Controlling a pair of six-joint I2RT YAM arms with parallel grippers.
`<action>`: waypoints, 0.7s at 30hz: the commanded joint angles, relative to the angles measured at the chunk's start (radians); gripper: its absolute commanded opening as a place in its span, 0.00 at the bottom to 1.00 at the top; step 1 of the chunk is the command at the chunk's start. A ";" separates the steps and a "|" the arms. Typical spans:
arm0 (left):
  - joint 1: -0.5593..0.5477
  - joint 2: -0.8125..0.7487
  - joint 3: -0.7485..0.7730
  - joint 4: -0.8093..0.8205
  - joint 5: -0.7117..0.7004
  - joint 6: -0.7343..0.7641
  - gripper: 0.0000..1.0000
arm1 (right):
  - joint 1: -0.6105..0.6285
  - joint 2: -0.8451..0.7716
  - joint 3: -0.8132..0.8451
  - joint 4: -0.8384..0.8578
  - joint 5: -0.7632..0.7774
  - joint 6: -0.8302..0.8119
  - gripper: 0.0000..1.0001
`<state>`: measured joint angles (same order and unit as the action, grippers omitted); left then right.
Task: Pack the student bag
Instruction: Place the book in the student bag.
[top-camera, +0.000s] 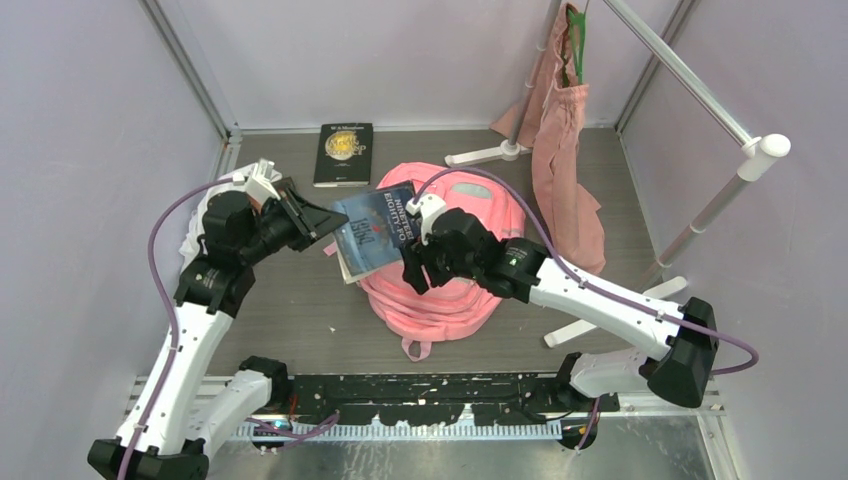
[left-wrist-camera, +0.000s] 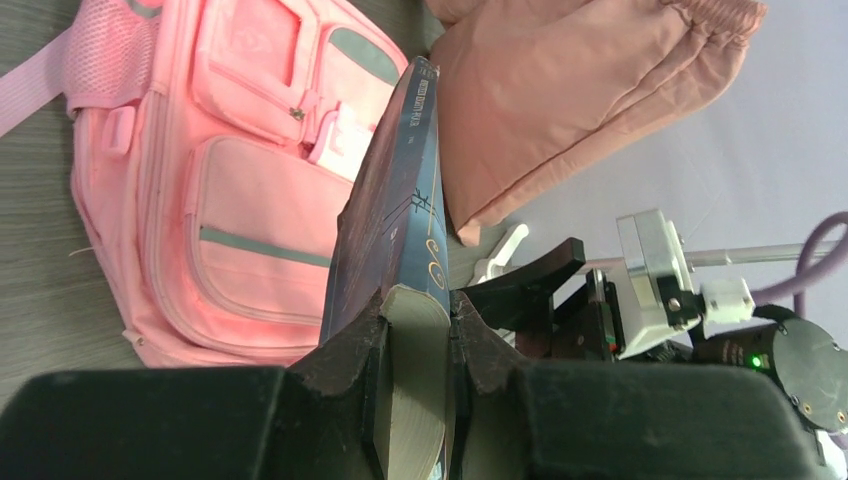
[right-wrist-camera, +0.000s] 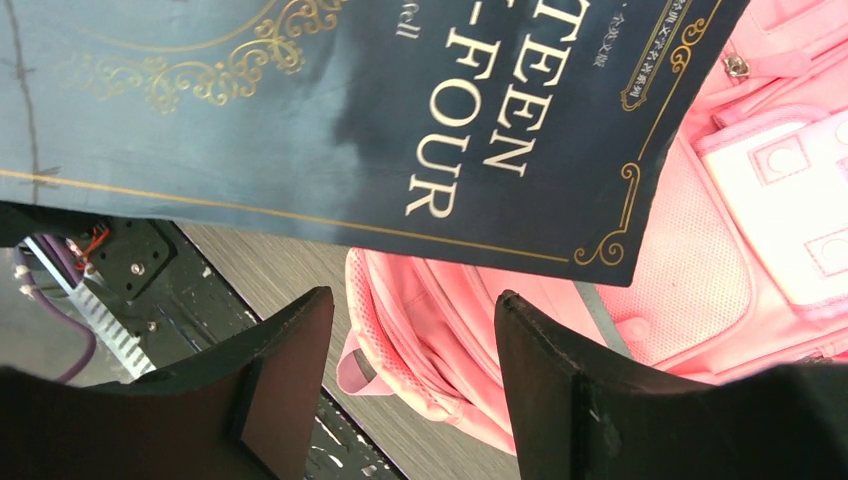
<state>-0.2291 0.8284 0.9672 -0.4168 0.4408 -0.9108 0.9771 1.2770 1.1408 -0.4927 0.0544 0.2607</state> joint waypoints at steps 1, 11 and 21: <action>-0.003 -0.023 0.091 0.035 -0.024 0.023 0.00 | 0.040 0.007 0.010 0.024 0.065 -0.039 0.66; -0.001 -0.063 0.100 -0.118 -0.061 0.065 0.00 | 0.064 0.055 -0.012 0.022 0.141 -0.076 0.67; 0.001 -0.152 0.177 -0.424 -0.234 0.088 0.00 | 0.150 0.103 -0.045 0.003 0.167 -0.153 0.67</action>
<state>-0.2287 0.7280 1.0512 -0.7769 0.3080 -0.8448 1.0775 1.3716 1.1141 -0.5056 0.2012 0.1654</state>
